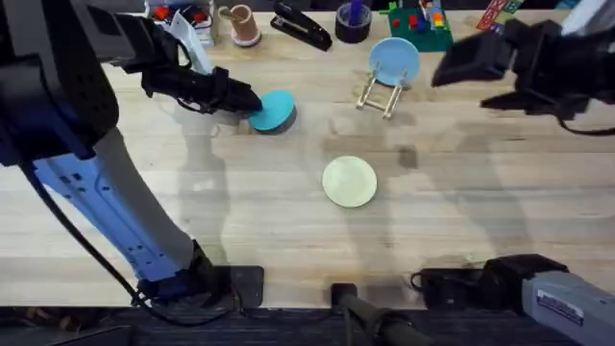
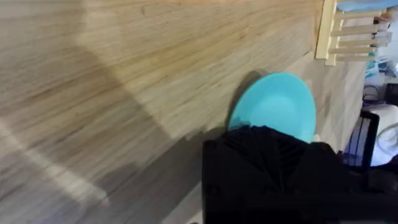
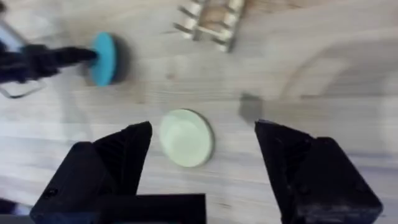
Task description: Pick up the plates from the table one by one and place each into a slot on the dish rack.
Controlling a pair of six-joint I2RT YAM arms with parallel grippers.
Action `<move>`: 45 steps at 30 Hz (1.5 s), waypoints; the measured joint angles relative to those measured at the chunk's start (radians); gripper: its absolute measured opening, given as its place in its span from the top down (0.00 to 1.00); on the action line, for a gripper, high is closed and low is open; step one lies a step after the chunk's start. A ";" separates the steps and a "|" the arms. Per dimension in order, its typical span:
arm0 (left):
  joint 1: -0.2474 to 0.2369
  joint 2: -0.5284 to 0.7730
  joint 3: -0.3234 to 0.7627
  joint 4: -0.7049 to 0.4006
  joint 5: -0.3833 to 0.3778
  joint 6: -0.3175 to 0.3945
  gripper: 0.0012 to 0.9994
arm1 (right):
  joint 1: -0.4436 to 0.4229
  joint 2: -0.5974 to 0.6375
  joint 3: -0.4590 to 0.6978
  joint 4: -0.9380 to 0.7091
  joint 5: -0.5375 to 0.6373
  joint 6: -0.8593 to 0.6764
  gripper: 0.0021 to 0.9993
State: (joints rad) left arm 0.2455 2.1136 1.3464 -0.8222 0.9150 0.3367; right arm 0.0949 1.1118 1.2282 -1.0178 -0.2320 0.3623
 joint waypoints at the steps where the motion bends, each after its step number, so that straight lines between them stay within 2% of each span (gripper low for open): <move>1: 0.000 0.000 0.000 0.000 0.000 0.000 0.96 | 0.024 0.000 0.000 0.023 -0.002 0.031 0.00; 11: 0.000 0.000 0.000 0.000 0.000 0.000 0.96 | 0.232 0.048 -0.094 0.266 -0.020 0.282 0.00; 23: 0.000 0.000 0.000 0.000 0.000 0.000 0.96 | 0.433 0.359 -0.113 0.614 -0.021 0.461 0.00; 32: 0.000 0.000 0.000 0.000 -0.001 -0.001 0.96 | 0.501 0.574 -0.115 0.847 -0.024 0.561 0.00; 45: 0.000 0.000 0.000 0.000 -0.001 -0.004 0.96 | 0.550 0.719 -0.116 1.048 -0.024 0.680 0.01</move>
State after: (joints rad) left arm 0.2455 2.1139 1.3468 -0.8219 0.9142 0.3328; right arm 0.6453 1.8312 1.1122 0.0307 -0.2558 1.0420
